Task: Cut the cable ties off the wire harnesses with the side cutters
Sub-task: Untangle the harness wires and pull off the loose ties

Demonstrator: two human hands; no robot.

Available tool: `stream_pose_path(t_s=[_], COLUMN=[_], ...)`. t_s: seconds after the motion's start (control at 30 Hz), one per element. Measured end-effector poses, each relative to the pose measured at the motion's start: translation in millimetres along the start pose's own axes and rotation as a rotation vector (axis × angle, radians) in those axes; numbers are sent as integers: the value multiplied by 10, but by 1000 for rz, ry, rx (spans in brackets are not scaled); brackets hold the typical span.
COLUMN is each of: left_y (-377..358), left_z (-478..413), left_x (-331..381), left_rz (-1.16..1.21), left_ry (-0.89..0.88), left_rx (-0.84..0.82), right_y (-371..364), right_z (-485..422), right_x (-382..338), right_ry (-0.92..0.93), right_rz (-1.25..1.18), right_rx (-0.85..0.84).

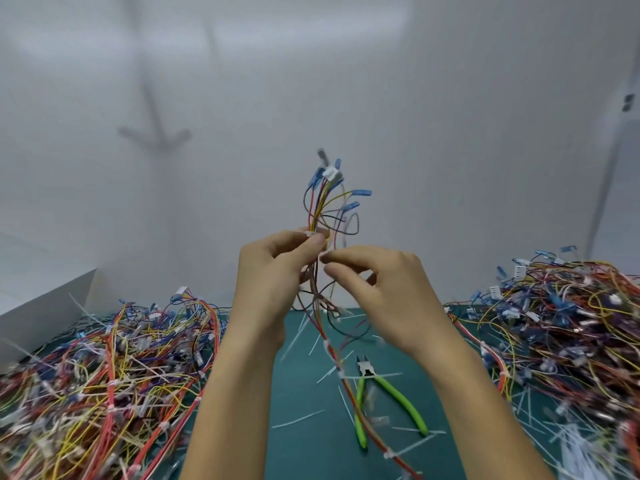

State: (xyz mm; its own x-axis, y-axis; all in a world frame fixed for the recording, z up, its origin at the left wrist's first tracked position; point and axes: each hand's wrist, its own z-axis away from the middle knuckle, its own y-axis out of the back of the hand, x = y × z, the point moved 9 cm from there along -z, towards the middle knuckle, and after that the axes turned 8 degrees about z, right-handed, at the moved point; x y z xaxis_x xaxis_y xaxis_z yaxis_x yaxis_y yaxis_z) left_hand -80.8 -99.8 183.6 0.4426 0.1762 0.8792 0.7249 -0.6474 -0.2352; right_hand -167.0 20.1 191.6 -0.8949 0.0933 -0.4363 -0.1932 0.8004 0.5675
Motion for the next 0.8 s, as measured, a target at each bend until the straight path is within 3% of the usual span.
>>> stream_pose_path(t_s=[0.2, 0.47, 0.8], left_y=[104, 79, 10], left_z=[-48, -76, -58], left_x=[-13, -2, -17], left_rz=[149, 309, 452], left_ry=[65, 120, 195], left_rx=[-25, -133, -236], right_y=[235, 241, 219], right_z=[-8, 54, -6], right_x=[272, 528, 503], right_ry=[-184, -390, -326], right_rz=[16, 98, -396], right_rx=[145, 153, 128])
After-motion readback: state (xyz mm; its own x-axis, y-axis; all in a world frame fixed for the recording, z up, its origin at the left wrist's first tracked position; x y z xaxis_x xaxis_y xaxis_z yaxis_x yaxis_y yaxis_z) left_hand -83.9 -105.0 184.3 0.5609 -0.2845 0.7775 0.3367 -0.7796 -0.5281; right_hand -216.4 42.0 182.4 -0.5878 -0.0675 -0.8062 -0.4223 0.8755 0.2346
